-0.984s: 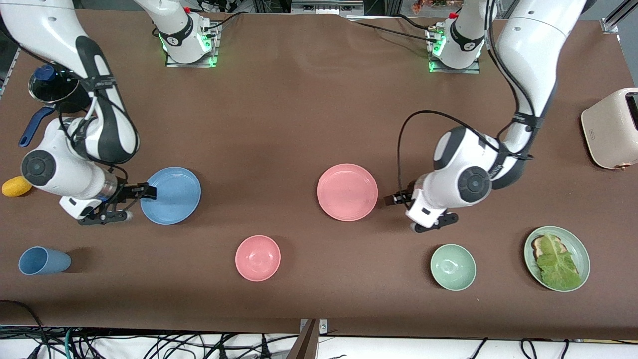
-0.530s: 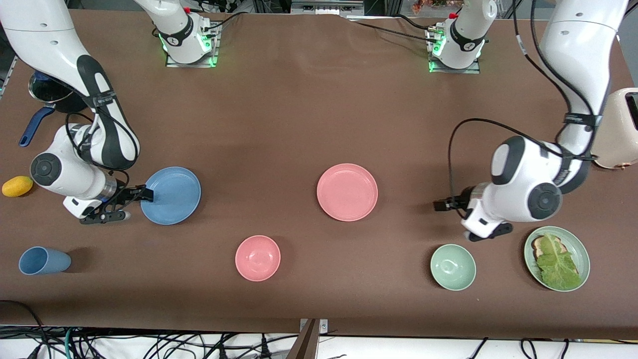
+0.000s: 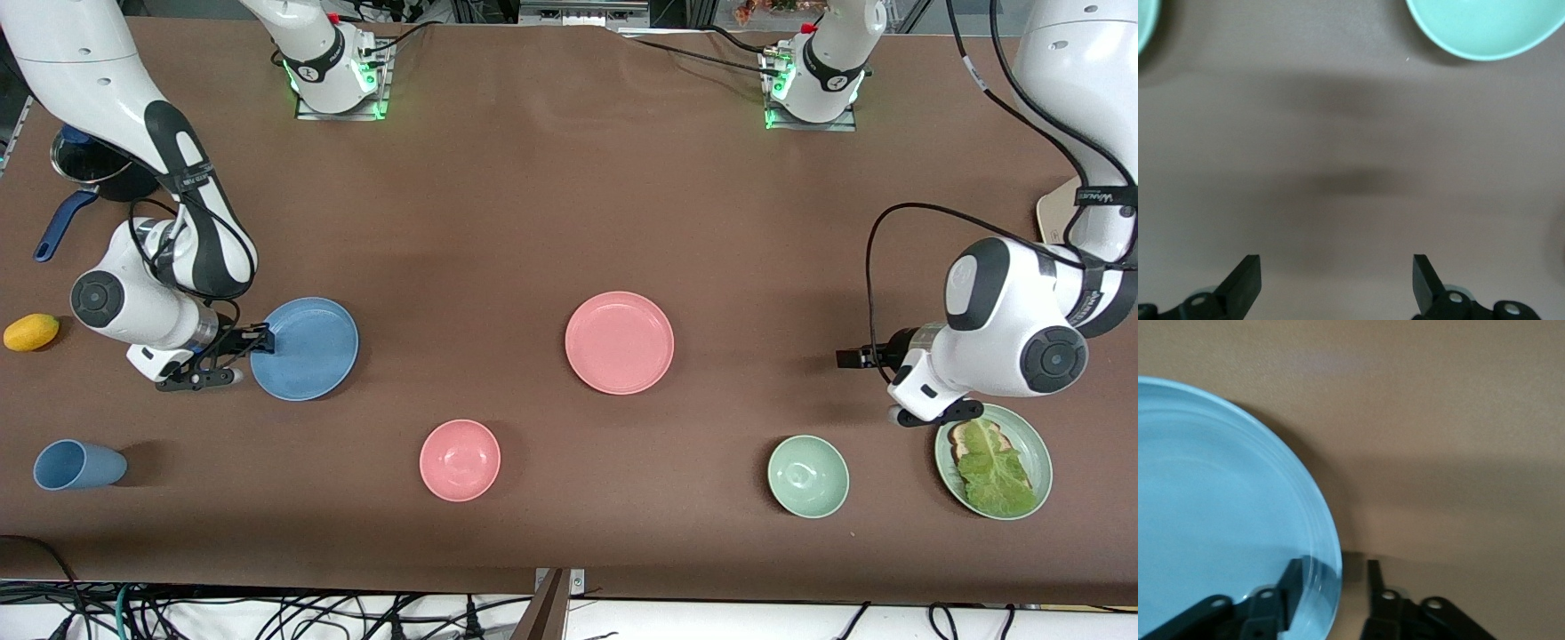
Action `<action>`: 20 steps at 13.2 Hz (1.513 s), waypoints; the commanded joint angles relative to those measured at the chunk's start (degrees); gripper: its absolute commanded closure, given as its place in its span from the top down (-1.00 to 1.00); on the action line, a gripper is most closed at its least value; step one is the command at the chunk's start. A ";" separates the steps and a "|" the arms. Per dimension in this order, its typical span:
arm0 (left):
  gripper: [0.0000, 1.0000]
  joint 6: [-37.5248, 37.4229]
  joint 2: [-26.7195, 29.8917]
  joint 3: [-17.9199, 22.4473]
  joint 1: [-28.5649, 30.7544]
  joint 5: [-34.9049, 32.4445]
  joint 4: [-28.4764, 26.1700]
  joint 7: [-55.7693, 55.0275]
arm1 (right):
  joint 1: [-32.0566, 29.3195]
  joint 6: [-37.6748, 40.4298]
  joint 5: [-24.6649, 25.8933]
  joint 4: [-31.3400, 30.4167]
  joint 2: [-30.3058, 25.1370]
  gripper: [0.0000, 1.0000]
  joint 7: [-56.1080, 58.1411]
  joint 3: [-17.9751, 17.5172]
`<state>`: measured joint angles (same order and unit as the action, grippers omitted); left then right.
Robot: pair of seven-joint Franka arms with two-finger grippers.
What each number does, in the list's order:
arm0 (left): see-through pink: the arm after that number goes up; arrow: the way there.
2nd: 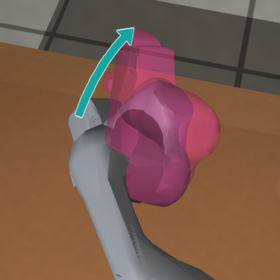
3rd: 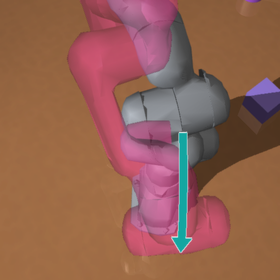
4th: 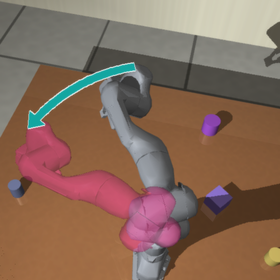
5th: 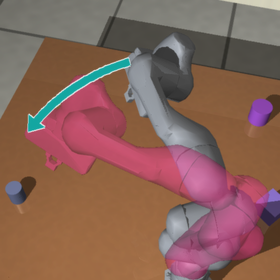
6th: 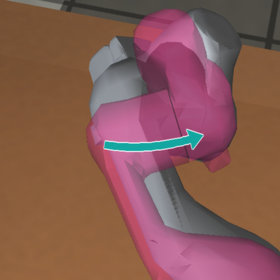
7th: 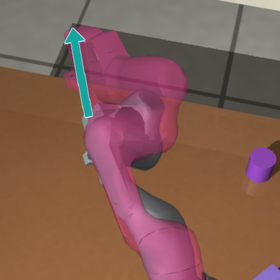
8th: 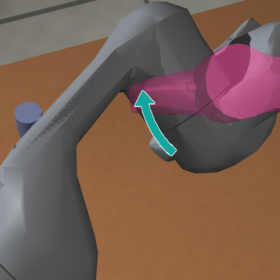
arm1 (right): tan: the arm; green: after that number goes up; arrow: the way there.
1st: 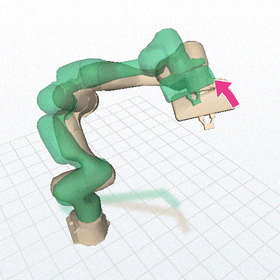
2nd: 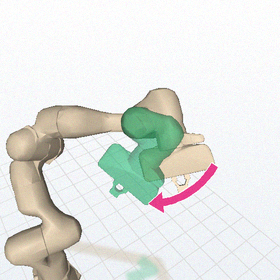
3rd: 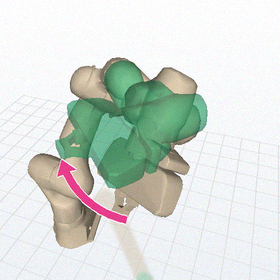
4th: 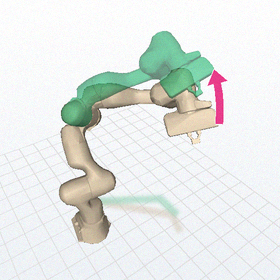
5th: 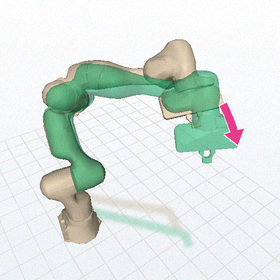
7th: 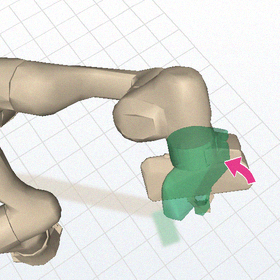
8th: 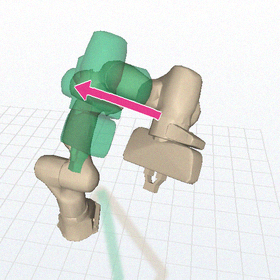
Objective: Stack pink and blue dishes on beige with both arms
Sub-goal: 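Open the left gripper and withdraw while the right gripper grips the blue plate, then lift the blue plate with the right gripper and carry it over the pink plate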
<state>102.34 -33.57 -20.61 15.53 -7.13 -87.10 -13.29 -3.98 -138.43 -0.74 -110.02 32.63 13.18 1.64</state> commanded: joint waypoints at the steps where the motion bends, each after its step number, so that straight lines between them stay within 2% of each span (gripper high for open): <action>1: 1.00 -3.28 5.26 -0.13 2.05 -1.39 -0.79 6.41 | -1.20 -0.87 -0.67 -1.34 -0.99 -0.86 0.80 -0.85; 2: 1.00 -3.28 7.45 1.70 1.53 -1.31 -1.58 8.52 | -1.20 -0.79 -0.67 -1.34 -0.99 -1.00 0.80 -0.93; 4: 1.00 -3.28 13.59 9.15 -3.19 1.14 -5.17 9.77 | -1.20 -0.52 -0.67 -1.25 -1.16 -1.00 0.80 -1.11; 6: 1.00 -3.28 19.83 16.71 -9.35 7.11 -7.81 9.51 | -1.03 -0.26 -0.67 -0.81 -1.77 -1.00 0.53 -1.37; 7: 1.00 -3.28 22.91 18.75 -11.46 8.09 -9.13 9.51 | -1.03 0.44 -0.58 -0.38 -2.30 -1.00 0.45 -1.55; 9: 1.00 -3.37 27.93 19.03 -12.88 7.93 -10.98 9.68 | -1.03 5.42 -0.58 2.86 -3.44 -1.00 0.53 -2.86; 11: 1.00 -3.37 30.92 19.03 -13.86 7.57 -10.99 9.77 | -1.03 12.36 -0.58 9.09 -3.53 -1.00 0.80 -4.01; 16: 1.00 -10.03 33.05 19.12 -14.03 8.01 -8.45 9.77 | 1.25 29.15 -0.41 25.96 -2.22 -1.00 -4.01 -8.84; 17: 1.00 -11.53 33.05 19.12 -14.03 8.01 -7.57 9.77 | 3.08 31.01 -0.49 28.08 -1.96 -1.00 -6.73 -8.84; 20: 1.00 -15.93 32.61 18.94 -14.03 8.01 -4.58 9.86 | 9.49 31.03 -1.19 29.42 -1.78 -1.00 -15.87 -8.93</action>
<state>89.45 -0.95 -2.34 2.11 -0.11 -94.23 -4.72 1.97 -108.59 -1.15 -83.59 29.13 2.40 -7.32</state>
